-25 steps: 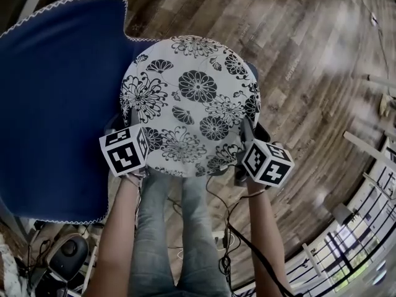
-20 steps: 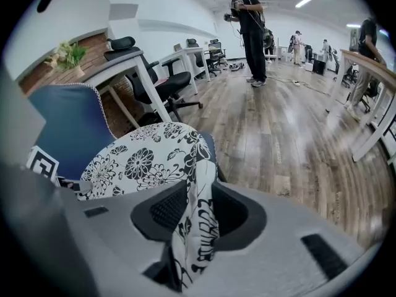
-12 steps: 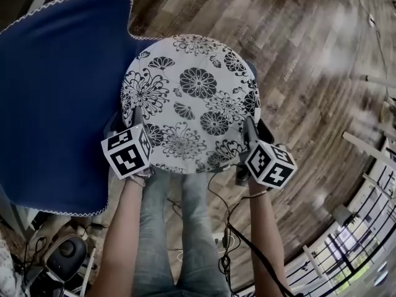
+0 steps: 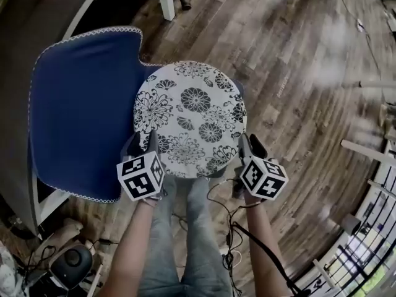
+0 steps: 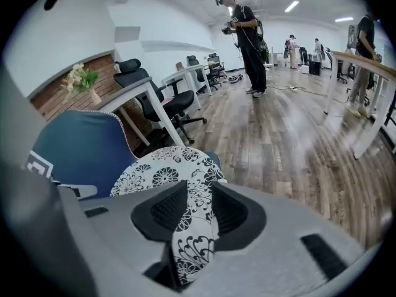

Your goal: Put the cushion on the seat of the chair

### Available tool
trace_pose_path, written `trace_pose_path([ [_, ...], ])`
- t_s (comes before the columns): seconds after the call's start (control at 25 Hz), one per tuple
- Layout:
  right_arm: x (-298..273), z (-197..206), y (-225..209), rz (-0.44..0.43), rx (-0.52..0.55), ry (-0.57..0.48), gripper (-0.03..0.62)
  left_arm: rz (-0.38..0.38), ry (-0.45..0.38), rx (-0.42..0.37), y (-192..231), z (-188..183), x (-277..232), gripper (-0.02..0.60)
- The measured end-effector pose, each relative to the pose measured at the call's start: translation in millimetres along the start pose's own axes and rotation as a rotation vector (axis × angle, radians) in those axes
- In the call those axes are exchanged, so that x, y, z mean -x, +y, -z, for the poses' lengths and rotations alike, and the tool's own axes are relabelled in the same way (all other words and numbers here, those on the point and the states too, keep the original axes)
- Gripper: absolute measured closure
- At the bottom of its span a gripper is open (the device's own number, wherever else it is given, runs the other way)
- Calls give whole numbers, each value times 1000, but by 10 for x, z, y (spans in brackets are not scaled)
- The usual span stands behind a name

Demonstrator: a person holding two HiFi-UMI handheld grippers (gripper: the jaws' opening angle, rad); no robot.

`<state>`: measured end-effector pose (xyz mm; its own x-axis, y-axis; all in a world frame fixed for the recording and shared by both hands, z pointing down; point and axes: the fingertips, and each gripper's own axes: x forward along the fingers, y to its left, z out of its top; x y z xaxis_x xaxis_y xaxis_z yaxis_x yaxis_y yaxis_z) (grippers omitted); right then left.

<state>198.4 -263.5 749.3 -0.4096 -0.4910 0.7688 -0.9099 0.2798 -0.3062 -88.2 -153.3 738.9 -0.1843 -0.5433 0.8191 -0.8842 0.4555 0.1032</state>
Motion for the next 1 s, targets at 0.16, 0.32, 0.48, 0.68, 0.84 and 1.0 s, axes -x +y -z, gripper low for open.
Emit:
trace_pose_path([
  [0.16, 397, -254, 195, -34, 17, -37, 480, 69, -69, -22, -263, -292, 515, 442],
  [0.32, 844, -654, 421, -62, 59, -111, 529, 138, -147, -28, -451, -670, 1032, 525],
  [0.48, 1432, -886, 676, -107, 114, -147, 555, 164, -204, -42, -569, -895, 1691, 541],
  [0.68, 2158, -1246, 955, -130, 199, -228, 589, 190, -296, -96, -624, -1172, 2521, 561],
  [0.84, 2687, -1714, 1052, -123, 265, -333, 589, 191, -418, -102, -564, -1546, 3079, 564],
  [1.0, 3196, -2141, 1041, -90, 286, -436, 589, 207, -560, -95, -476, -2021, 3531, 566],
])
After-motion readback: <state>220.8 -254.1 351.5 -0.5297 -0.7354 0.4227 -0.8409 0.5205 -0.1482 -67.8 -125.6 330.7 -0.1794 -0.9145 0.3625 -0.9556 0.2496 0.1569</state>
